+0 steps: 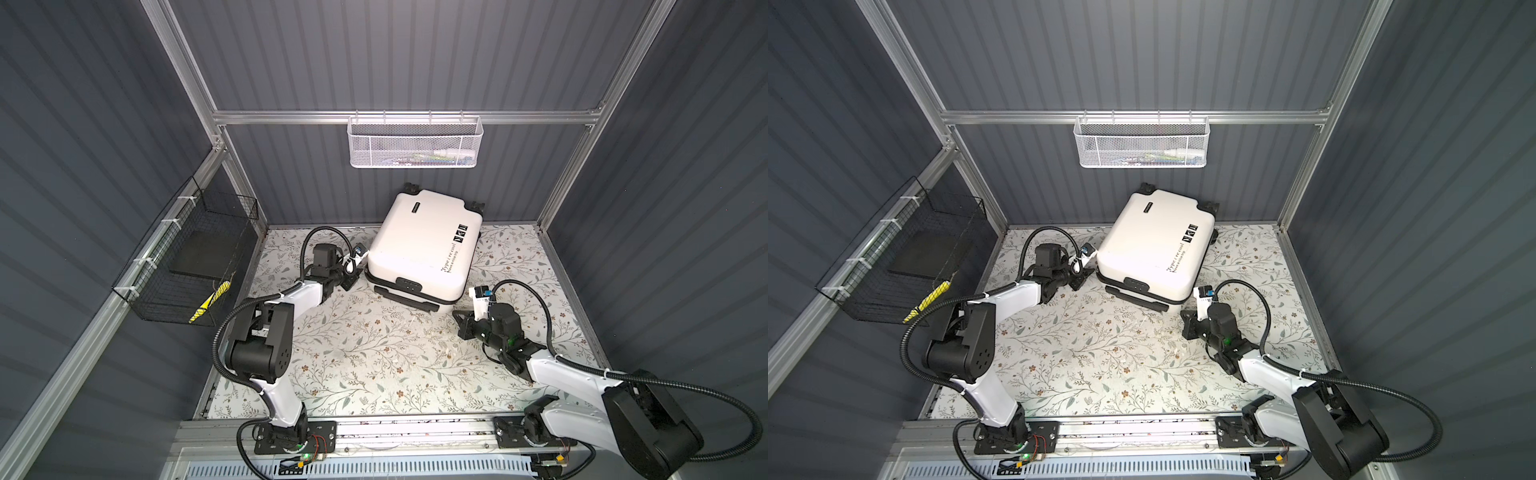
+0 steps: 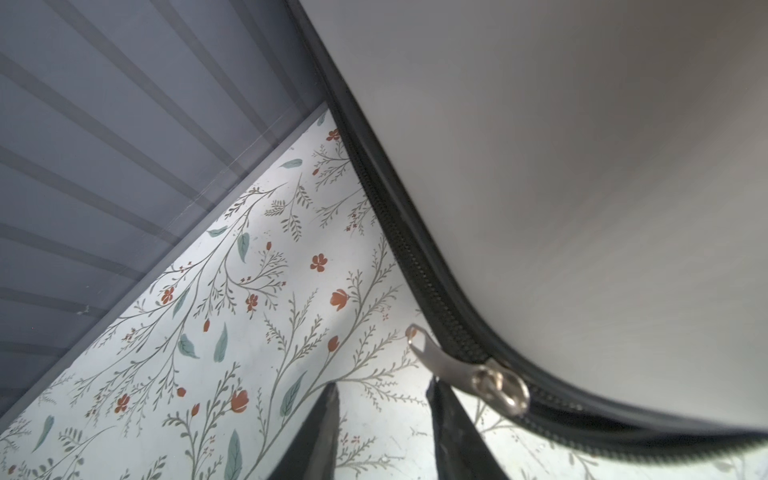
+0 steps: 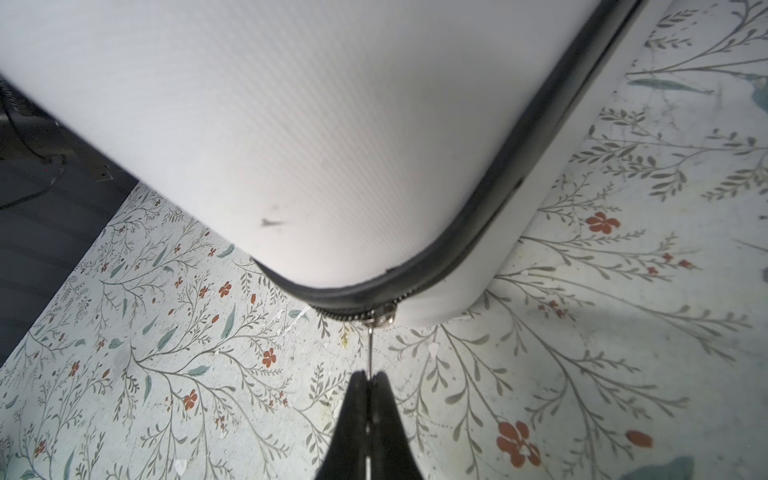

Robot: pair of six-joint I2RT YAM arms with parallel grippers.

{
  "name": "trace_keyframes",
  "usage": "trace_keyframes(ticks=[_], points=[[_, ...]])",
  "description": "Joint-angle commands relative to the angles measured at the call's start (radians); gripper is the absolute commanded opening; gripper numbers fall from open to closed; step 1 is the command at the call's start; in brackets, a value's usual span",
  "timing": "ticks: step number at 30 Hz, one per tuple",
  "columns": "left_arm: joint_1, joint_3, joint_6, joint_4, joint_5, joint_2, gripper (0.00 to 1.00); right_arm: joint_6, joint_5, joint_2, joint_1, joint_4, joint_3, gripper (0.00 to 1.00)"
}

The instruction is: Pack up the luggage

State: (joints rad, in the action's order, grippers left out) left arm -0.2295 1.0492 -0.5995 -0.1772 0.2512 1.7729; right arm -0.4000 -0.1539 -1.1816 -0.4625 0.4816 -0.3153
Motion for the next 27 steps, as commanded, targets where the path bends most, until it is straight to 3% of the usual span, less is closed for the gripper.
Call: trace_keyframes(ticks=[1, 14, 27], points=[[-0.022, -0.008, -0.080, 0.079, 0.009, 0.055, 0.39, 0.020, -0.073, 0.014, -0.013, -0.028, 0.002, 0.00], [-0.030, 0.008, -0.090, 0.072, 0.064, 0.068, 0.36, 0.020, -0.072, 0.007, -0.011, -0.025, 0.001, 0.00], [-0.091, 0.023, -0.017, 0.045, 0.107, 0.034, 0.38, 0.020, -0.112, 0.026, -0.029, -0.027, 0.006, 0.00]])
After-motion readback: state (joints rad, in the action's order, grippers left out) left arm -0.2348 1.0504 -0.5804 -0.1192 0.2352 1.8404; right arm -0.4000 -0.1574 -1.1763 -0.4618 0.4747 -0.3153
